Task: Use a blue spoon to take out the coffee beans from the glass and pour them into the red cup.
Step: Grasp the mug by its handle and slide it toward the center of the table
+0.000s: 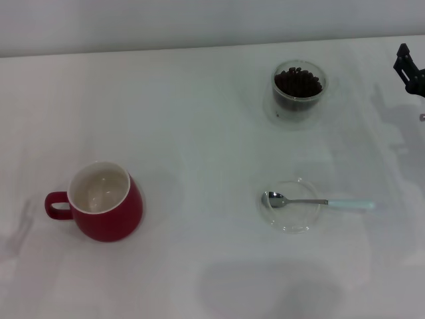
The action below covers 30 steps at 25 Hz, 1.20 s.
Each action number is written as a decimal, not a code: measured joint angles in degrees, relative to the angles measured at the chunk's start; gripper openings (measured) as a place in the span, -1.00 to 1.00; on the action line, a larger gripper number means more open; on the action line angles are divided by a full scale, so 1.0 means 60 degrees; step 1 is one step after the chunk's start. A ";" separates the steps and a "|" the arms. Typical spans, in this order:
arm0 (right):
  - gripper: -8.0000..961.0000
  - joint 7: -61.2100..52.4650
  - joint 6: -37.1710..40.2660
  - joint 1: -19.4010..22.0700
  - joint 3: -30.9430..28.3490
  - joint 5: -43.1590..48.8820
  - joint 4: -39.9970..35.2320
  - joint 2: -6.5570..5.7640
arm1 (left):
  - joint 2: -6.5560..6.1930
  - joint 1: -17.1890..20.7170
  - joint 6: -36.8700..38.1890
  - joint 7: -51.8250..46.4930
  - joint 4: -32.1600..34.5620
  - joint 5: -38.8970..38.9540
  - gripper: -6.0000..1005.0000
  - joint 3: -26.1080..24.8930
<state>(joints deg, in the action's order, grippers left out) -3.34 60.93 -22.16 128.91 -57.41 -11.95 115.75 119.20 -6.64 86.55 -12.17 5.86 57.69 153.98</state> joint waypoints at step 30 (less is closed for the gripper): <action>0.71 -0.0027 -0.0020 -0.0264 -0.0011 -0.0011 0.0115 0.0002 | -0.0001 -0.0438 -0.0681 0.0021 -0.0939 -0.2300 0.74 -0.0001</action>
<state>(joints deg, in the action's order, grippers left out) -3.50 60.81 -23.75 128.84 -57.48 -11.26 115.76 119.19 -9.27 82.46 -12.04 0.23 43.89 153.98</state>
